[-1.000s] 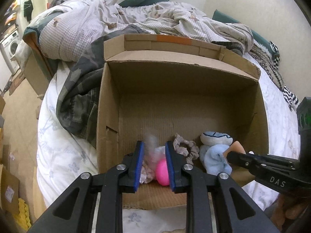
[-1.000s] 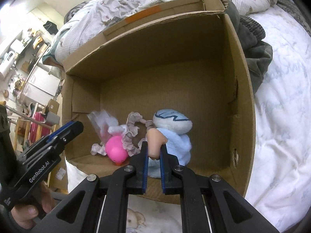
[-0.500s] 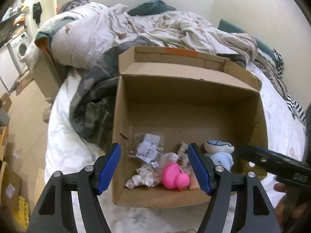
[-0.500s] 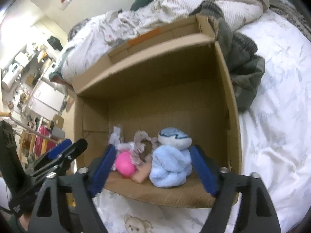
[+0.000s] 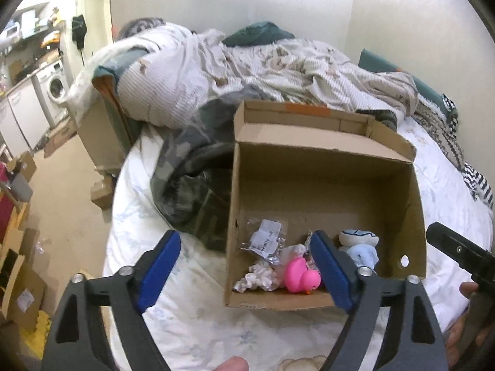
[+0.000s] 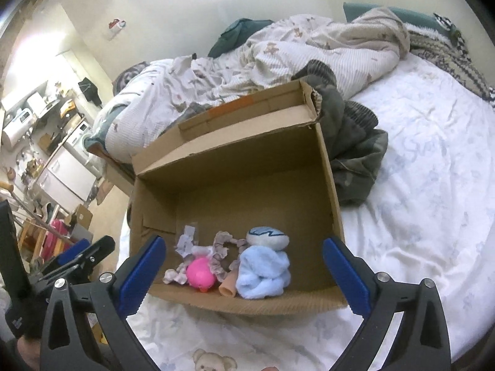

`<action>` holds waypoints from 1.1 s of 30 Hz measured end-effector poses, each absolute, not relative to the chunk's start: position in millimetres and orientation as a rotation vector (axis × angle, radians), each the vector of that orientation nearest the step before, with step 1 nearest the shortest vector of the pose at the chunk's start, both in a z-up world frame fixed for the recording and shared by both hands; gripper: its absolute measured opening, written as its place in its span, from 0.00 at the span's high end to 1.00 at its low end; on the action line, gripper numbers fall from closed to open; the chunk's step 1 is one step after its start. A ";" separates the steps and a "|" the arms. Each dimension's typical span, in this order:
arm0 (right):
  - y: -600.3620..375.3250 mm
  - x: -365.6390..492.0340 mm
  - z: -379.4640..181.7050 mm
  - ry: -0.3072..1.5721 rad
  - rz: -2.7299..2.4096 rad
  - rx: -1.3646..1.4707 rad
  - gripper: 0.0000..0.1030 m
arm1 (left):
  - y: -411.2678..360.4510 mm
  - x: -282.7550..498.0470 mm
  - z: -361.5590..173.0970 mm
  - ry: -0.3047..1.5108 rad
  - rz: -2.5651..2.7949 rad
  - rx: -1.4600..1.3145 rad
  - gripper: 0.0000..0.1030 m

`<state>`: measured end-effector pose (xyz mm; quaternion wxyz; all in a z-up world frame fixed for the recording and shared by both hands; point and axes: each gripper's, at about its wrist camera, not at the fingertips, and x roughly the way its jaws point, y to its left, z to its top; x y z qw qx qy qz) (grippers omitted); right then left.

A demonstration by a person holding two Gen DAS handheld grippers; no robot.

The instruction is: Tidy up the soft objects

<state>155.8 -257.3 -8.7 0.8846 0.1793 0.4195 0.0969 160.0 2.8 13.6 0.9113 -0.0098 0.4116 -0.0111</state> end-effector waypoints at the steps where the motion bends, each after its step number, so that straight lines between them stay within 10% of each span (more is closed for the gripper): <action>1: -256.9 150.9 -7.2 0.865 0.201 0.368 0.00 | 4.5 156.1 16.1 0.843 -0.026 -0.020 0.17; 10: -241.6 114.2 -2.7 0.844 0.208 0.285 0.00 | 15.8 117.2 30.2 0.811 -0.038 -0.047 0.01; 33: -216.4 99.6 -10.4 0.842 0.175 0.154 0.00 | 23.2 92.6 25.6 0.793 0.020 -0.008 0.01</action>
